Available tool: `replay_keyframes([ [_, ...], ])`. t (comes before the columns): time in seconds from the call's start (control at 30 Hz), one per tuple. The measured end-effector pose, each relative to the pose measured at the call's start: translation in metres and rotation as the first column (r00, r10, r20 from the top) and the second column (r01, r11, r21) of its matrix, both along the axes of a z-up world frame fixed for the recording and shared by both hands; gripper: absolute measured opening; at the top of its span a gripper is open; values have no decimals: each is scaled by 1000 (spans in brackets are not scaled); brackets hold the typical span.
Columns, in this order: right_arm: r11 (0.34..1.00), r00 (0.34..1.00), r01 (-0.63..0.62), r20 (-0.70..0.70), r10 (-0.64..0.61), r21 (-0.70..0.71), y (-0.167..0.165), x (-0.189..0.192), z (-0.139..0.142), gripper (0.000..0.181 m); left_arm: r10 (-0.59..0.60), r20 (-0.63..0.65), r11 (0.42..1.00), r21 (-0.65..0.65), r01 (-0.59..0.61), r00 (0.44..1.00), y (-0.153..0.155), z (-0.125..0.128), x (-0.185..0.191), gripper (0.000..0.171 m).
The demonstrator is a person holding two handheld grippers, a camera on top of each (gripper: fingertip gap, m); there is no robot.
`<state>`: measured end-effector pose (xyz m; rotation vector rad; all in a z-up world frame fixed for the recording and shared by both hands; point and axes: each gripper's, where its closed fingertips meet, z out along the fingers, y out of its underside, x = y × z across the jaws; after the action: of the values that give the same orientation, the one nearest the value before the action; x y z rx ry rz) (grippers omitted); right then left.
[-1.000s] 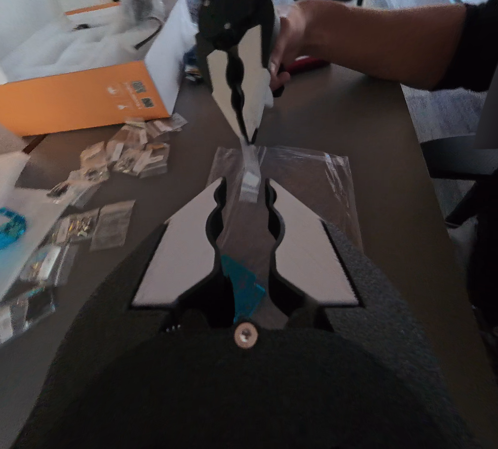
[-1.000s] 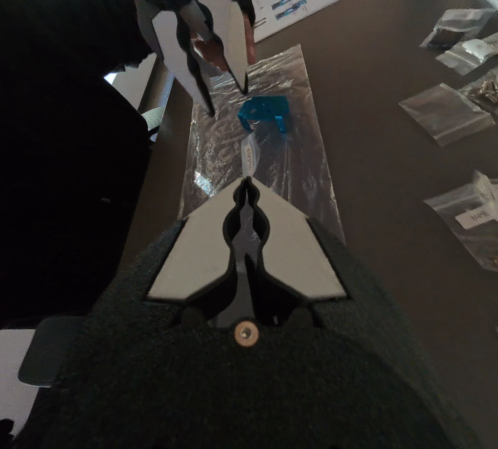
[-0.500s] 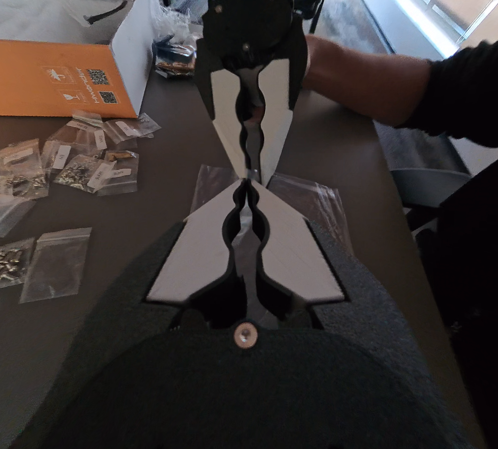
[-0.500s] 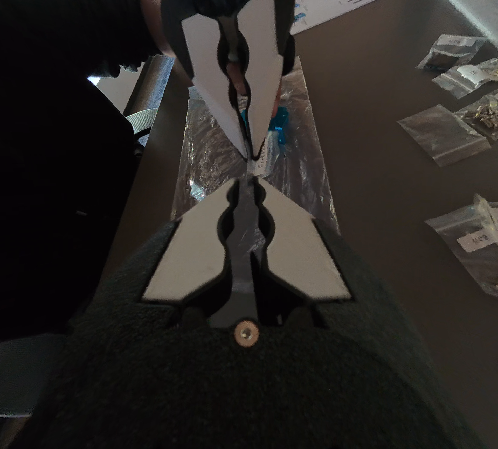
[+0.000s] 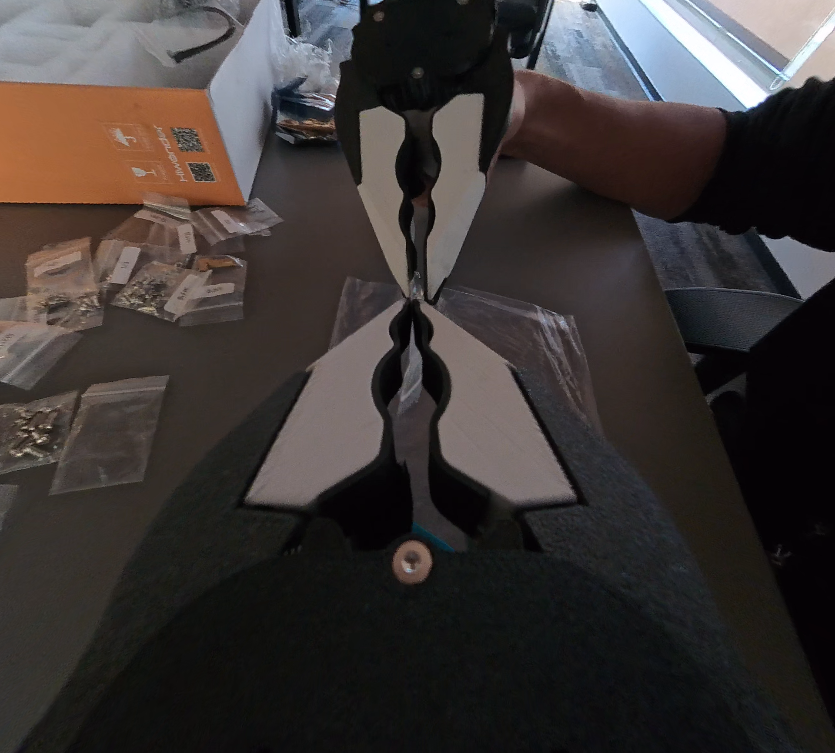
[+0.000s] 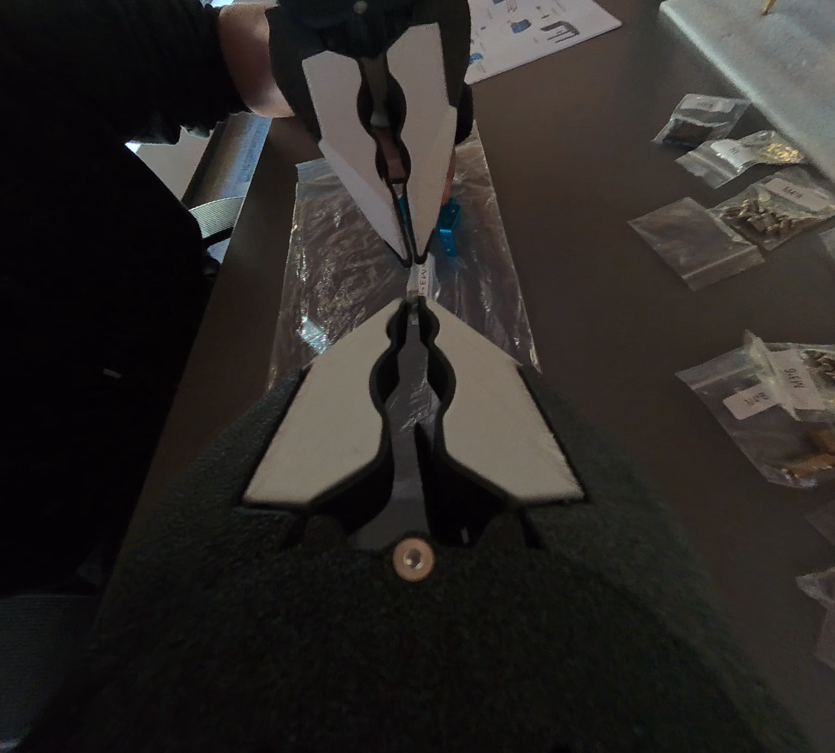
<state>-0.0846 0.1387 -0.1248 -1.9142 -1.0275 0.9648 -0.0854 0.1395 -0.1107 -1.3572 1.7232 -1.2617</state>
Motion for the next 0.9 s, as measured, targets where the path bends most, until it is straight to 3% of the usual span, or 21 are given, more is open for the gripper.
replay_keyframes([
  [0.6, 1000, 998, -18, -55, 17, -21, -3, -3, 7, 2, 2, 7, 1000, 7, -2, 1000, 1, -2, -1, 0],
  [0.9, 993, 999, 39, -32, -36, 108, 7, 3, 19, 2, 26, 25, 999, 25, -26, 999, 8, 0, -3, 1],
])
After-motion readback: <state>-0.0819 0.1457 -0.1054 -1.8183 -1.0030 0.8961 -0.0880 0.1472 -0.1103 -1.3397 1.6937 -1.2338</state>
